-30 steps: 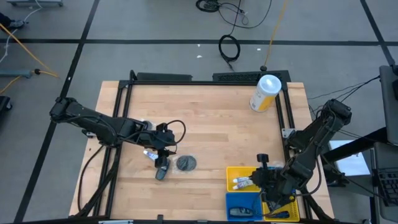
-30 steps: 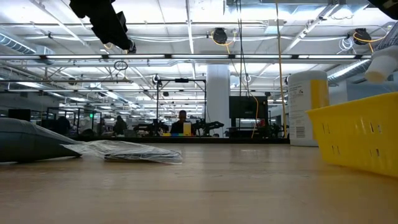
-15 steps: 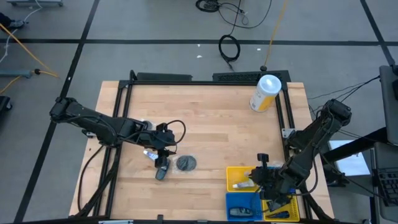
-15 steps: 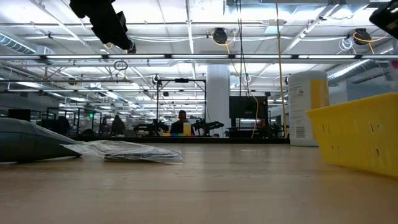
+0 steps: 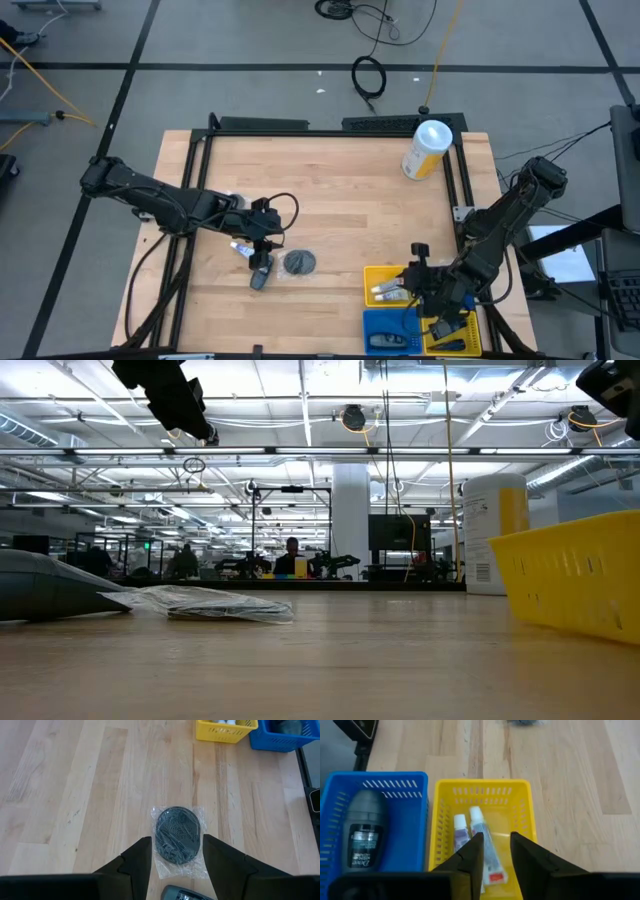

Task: Pick & Place Travel size toiletries
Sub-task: Put the black hairbrush into the top blue bin

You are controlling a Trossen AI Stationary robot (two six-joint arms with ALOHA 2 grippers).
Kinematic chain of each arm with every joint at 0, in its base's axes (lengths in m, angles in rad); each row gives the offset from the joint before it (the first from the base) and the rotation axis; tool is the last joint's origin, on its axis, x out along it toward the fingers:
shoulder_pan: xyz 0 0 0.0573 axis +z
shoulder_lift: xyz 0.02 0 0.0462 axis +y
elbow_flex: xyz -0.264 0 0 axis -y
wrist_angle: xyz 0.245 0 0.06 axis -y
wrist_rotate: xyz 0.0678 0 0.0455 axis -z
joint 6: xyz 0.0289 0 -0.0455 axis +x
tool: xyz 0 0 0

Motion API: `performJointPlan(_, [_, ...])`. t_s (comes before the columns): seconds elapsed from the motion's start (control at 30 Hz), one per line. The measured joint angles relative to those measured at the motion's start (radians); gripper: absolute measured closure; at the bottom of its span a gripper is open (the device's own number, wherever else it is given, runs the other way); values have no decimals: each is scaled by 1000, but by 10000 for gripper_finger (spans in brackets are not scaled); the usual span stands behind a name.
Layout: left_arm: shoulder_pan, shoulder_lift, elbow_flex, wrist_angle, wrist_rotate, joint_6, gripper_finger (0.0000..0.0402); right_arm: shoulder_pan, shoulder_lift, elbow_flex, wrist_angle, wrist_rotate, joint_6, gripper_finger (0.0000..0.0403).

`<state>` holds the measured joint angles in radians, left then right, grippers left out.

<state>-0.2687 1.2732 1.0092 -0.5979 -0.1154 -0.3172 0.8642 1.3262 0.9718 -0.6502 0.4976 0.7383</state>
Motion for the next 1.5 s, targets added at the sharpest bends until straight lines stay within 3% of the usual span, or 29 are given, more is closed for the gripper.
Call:
performJointPlan(0.33, [0, 29, 0, -2, 36, -78, 227, 0, -2, 0, -4, 3, -2, 296])
performJointPlan(0.8, [-1, 246, -2, -4, 142, -160, 227, 0, -2, 0, 16, 4, -2, 298])
performJointPlan(1.17, [20, 416, -2, -3, 150, -164, 227, 0, -2, 0, 78, 4, -74, 300])
performJointPlan(1.5, [49, 493, -2, 0, 196, -141, 227, 0, -2, 0, 79, 4, -72, 300])
